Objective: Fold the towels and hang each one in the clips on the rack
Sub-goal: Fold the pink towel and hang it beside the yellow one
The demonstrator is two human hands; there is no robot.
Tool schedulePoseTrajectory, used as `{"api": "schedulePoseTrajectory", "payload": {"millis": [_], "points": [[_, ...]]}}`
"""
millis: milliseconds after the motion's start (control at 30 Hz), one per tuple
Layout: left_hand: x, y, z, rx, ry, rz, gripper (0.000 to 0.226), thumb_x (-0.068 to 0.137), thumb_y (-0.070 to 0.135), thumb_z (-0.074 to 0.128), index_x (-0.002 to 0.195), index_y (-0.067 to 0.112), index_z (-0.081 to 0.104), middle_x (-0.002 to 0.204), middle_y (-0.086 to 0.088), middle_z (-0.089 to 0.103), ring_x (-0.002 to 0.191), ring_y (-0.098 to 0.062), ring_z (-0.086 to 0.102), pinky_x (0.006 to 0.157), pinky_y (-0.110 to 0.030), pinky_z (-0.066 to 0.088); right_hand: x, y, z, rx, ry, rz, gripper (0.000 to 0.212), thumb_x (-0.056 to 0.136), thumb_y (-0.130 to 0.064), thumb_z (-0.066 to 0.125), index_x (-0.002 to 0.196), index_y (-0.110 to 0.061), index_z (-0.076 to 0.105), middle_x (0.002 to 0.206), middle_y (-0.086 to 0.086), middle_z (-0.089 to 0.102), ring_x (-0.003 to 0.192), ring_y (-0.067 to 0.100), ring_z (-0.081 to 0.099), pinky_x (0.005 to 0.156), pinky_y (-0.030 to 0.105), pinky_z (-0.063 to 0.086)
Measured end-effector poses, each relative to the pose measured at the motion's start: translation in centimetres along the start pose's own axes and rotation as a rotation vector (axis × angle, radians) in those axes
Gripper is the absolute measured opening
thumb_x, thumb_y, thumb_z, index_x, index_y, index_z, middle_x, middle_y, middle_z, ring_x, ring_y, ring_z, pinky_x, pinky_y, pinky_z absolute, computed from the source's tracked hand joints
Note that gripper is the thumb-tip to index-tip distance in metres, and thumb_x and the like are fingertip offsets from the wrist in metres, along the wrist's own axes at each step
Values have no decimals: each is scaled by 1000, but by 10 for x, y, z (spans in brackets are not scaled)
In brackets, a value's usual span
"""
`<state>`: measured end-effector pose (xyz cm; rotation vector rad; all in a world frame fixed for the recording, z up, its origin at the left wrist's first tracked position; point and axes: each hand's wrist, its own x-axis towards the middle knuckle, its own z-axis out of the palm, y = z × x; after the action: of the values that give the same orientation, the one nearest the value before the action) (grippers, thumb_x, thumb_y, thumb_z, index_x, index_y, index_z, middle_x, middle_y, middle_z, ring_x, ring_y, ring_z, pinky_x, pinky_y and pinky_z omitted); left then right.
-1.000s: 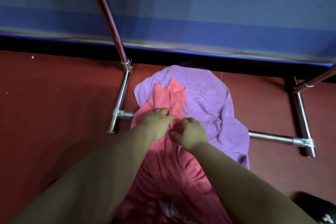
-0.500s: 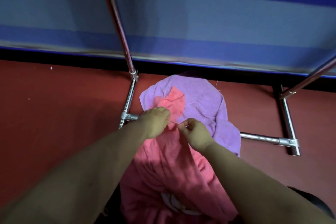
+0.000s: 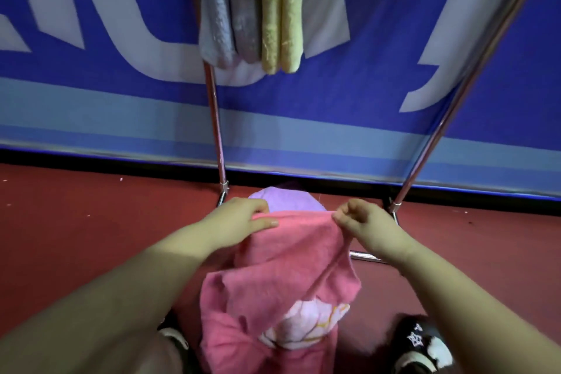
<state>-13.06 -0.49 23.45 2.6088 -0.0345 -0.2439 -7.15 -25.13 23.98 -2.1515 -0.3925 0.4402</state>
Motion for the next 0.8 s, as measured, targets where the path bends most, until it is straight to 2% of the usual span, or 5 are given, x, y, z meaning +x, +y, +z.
{"api": "schedulePoseTrajectory", "payload": {"millis": [233, 400, 500, 567, 800], "points": [[-28, 8, -9, -187, 141, -6, 25, 85, 34, 65, 65, 31, 49, 66, 10, 53, 68, -12, 49, 62, -22, 36, -44, 24, -49, -196, 239, 70, 18, 90, -19, 59, 76, -9, 55, 68, 1, 57, 66, 20, 50, 55, 13, 35], [-31, 37, 1, -467, 169, 85, 11, 77, 35, 67, 76, 28, 58, 73, 13, 58, 69, 1, 49, 71, -20, 40, -42, 26, -35, -95, 79, 79, 10, 89, -17, 60, 86, -8, 60, 75, 0, 63, 68, 14, 57, 74, 30, 49], [-25, 51, 12, -555, 144, 108, 9, 72, 36, 66, 77, 31, 60, 77, 14, 60, 76, -5, 53, 80, -25, 44, -39, -2, -9, 263, -59, -19, 18, 93, -19, 55, 109, -18, 63, 105, -7, 68, 92, -4, 62, 87, 11, 46], [-21, 58, 19, -589, 108, 118, 10, 79, 27, 70, 80, 32, 61, 82, 10, 63, 79, -7, 54, 84, -31, 46, -35, -12, 9, 328, -172, -21, 21, 95, -26, 50, 110, -24, 64, 113, -6, 68, 104, 1, 61, 94, 19, 45], [-12, 52, 15, -553, 70, 115, 19, 80, 18, 71, 80, 34, 60, 86, 6, 64, 81, -8, 56, 81, -30, 46, -23, -23, 16, 357, -178, -97, 20, 92, -14, 54, 72, -13, 56, 68, -4, 56, 64, 2, 50, 67, 13, 41]]}}
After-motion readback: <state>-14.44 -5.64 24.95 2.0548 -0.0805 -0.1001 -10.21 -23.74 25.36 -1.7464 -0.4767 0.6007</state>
